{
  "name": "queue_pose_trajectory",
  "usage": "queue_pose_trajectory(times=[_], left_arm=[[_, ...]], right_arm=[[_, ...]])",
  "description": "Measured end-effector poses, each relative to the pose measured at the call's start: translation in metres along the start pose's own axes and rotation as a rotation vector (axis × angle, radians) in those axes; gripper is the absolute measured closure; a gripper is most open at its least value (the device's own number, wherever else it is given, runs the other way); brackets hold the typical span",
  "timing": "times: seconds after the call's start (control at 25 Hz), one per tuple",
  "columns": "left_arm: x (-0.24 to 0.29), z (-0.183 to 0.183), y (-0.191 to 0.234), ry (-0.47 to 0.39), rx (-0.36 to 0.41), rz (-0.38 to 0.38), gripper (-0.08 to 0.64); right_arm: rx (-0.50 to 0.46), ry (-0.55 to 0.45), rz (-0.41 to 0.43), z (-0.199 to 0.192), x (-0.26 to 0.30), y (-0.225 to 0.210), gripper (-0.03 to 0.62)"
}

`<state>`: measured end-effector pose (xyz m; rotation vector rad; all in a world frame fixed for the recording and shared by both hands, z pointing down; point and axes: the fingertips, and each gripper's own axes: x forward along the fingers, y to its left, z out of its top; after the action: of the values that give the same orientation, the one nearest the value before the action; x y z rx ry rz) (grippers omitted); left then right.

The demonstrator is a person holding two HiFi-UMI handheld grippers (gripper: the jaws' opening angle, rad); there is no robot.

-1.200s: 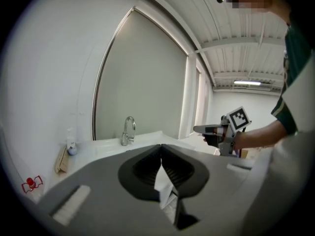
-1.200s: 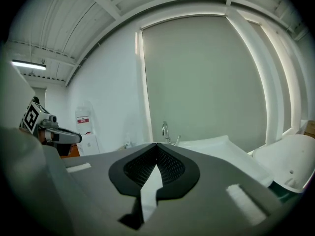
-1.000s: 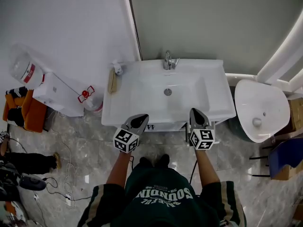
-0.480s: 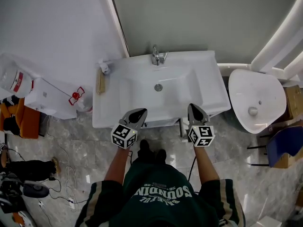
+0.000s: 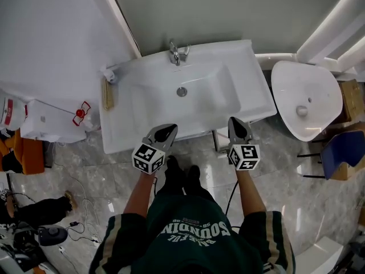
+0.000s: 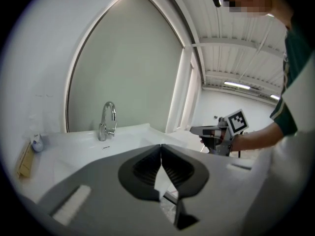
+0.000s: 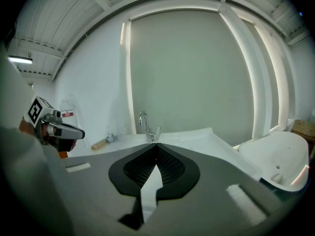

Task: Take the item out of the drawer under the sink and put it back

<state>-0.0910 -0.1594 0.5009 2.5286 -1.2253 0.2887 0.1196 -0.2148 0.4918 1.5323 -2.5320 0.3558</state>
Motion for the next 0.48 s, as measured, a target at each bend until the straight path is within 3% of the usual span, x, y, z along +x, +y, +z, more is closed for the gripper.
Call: queue_pose_trajectory(times=[0.24, 0.48], left_arm=[[0.023, -0.029, -0.013, 0.060, -0.024, -0.081, 0.509], [0.040, -0.062, -0.019, 0.114, -0.050, -0.122, 0.509]], right_arm=[[0.017, 0.083, -0.075, -0.046, -0.012, -0.020, 0.591], [0.021, 0.220, -0.117, -0.117, -0.026, -0.033, 0.591]])
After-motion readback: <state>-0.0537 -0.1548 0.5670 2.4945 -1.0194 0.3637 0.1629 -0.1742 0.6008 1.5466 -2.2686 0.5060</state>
